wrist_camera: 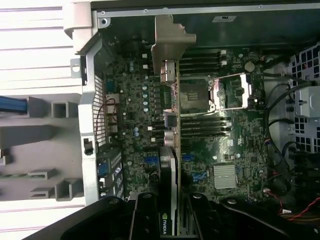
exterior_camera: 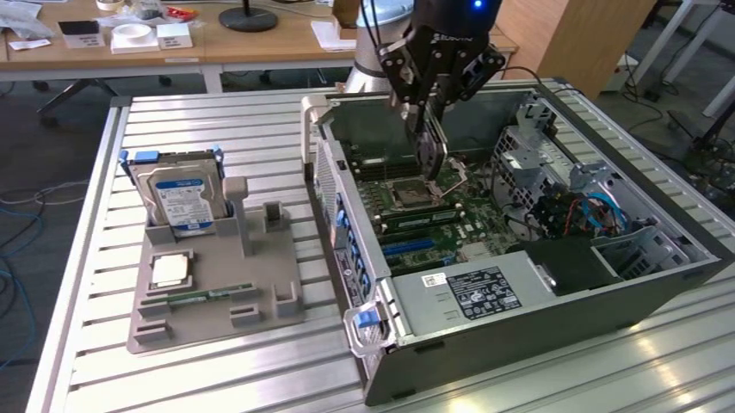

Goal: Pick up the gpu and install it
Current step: 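Pick up the gpu and move the gpu toward the slot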

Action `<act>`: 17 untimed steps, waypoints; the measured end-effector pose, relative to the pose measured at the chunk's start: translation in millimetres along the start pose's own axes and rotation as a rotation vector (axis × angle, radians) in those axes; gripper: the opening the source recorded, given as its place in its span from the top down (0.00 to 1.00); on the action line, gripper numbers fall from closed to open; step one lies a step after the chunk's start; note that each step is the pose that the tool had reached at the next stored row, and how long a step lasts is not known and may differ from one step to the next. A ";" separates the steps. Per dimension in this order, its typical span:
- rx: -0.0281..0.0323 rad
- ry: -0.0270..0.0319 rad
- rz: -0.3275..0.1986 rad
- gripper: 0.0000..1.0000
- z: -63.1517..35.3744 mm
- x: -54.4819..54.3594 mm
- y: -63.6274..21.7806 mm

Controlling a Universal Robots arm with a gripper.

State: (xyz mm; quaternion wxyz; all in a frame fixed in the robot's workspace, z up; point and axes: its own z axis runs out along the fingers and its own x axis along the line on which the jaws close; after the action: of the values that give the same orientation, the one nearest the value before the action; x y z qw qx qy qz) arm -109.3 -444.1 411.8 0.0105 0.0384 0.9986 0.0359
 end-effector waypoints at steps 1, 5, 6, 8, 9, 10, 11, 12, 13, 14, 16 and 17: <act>0.0001 0.0000 0.000 0.73 0.0 -2.0 0.2; -0.0001 0.0000 0.000 0.73 0.2 -9.7 0.7; 0.0000 0.0000 0.000 0.73 0.3 -11.6 0.9; 0.0000 0.0000 0.000 0.73 0.4 -15.6 1.2; 0.0000 0.0000 0.000 0.73 0.4 -17.6 1.3; 0.0000 0.0000 0.000 0.73 0.4 -19.9 1.5; 0.0000 0.0000 0.000 0.73 0.5 -22.0 1.7; -0.0001 0.0000 0.000 0.73 0.6 -24.4 1.9; -0.0002 0.0000 0.000 0.73 0.7 -26.7 2.0; -0.0001 0.0000 0.000 0.73 0.7 -29.0 2.2; -0.0001 0.0001 -0.001 0.73 0.7 -33.2 2.5; -0.0002 0.0001 -0.001 0.73 0.8 -34.7 2.6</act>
State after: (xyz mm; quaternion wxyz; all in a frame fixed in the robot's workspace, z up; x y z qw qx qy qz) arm -74.5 -444.1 411.8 0.0105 0.0380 0.9986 0.0360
